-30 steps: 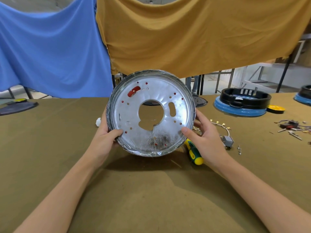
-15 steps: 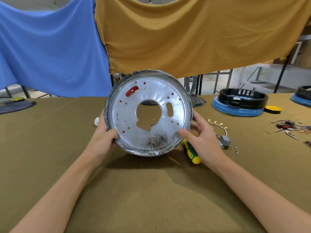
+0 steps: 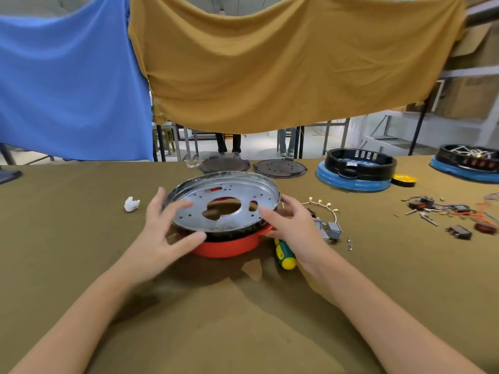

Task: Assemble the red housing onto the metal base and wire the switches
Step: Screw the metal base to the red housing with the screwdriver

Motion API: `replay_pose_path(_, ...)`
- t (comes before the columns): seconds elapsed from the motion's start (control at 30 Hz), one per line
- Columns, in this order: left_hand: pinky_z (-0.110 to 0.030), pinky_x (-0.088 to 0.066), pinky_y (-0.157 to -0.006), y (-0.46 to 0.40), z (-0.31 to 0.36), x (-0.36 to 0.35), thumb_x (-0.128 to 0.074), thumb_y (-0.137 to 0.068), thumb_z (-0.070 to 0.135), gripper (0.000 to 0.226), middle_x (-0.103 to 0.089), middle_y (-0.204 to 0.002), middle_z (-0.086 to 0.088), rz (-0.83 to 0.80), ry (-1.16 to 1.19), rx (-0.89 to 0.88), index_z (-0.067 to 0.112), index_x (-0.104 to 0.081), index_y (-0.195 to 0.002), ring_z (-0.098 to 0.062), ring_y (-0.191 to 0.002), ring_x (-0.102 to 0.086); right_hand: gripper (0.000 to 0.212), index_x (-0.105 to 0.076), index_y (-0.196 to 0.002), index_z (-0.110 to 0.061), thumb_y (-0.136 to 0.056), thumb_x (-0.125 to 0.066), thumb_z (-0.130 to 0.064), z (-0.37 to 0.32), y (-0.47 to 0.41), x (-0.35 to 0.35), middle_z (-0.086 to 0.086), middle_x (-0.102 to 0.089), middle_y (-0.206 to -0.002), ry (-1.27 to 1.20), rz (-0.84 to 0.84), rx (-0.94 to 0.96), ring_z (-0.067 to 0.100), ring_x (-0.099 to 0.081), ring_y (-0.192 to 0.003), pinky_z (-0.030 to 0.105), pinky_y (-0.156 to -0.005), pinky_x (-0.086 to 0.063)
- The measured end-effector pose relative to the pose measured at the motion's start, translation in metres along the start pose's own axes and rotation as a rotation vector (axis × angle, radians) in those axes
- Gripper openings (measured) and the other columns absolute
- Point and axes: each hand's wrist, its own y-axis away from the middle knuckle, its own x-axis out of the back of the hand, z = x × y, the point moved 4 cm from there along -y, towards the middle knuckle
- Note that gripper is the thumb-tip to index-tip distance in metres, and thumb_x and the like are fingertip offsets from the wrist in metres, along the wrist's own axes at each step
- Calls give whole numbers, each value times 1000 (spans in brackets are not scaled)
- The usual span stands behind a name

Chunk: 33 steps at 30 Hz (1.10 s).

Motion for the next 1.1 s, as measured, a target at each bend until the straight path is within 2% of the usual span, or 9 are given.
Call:
replay_pose_path(0.07, -37, -12, -119, 4, 7, -5, -74, -66, 73, 60, 11, -162, 25, -45, -101, -43, 56, -53, -120, -1, -150, 13, 36, -50, -109, -48, -85, -75, -39, -1, 1, 0, -15, -67, -98, 65, -8, 30, 8, -73, -86, 27, -67, -61)
replay_pose_path(0.13, -44, -8, -121, 5, 18, -4, -78, -74, 54, 42, -12, -163, 11, 34, -262, -190, 43, -63, -112, -12, -153, 12, 34, -43, -99, -57, -85, -72, -46, -3, 4, -1, -22, -63, -95, 140, -20, 51, 4, -71, -87, 21, -63, -58)
replay_pose_path(0.2, -54, -20, -120, 6, 30, -5, -78, -83, 40, 26, -49, -142, 2, 114, -414, -361, 26, -71, -104, -27, -147, -24, 35, -39, -106, -55, -86, -68, -54, -5, 5, 0, -24, -60, -98, 264, -28, 71, 4, -69, -88, 19, -63, -57)
replay_pose_path(0.27, -61, -32, -109, 5, 35, -7, -76, -84, 32, 21, -64, -109, 5, 125, -455, -417, 16, -74, -97, -23, -115, -54, 45, -37, -121, -49, -87, -65, -55, -6, 5, 1, -21, -59, -102, 302, -63, 67, 3, -69, -84, 15, -61, -55)
replay_pose_path(0.4, -55, -32, -104, 1, 34, 1, -72, -86, 26, 13, -63, -90, 8, 201, -308, -375, 14, -71, -91, -16, -88, -56, 59, -40, -143, -29, -91, -69, -33, -6, 3, 7, 1, -58, -119, 68, -68, -37, 12, -74, -87, 33, -83, -60)
replay_pose_path(0.53, -40, -31, -93, 0, 36, 1, -67, -84, 31, 19, -62, -85, 6, 186, -291, -387, 13, -70, -89, -17, -85, -54, 40, -49, -124, -25, -90, -71, -29, -7, 5, 3, -3, -61, -106, 267, -8, -11, 10, -73, -79, 24, -71, -60)
replay_pose_path(0.67, -34, -24, -97, -1, 34, 2, -71, -85, 27, 10, -56, -84, 17, 189, -245, -388, 28, -62, -87, -16, -87, -54, 35, -53, -114, -19, -87, -73, -9, -4, 5, 5, 0, -62, -102, 265, 34, -31, 17, -70, -86, 26, -71, -60)
replay_pose_path(0.8, -35, -26, -98, -1, 31, 0, -78, -85, 14, 24, -54, -83, 22, 164, -271, -385, 31, -60, -85, -3, -86, -50, 39, -54, -112, -14, -83, -73, 3, 0, 1, 6, 5, -63, -102, 189, 58, -88, 19, -67, -87, 30, -75, -58)
replay_pose_path(1.1, -38, -31, -87, 1, 29, -4, -78, -84, 15, 18, -53, -78, 11, 151, -432, -438, 22, -62, -84, -18, -76, -47, 45, -53, -104, -23, -78, -73, 9, 2, 2, 3, 4, -65, -102, 112, 96, -134, 20, -66, -97, 37, -83, -58)
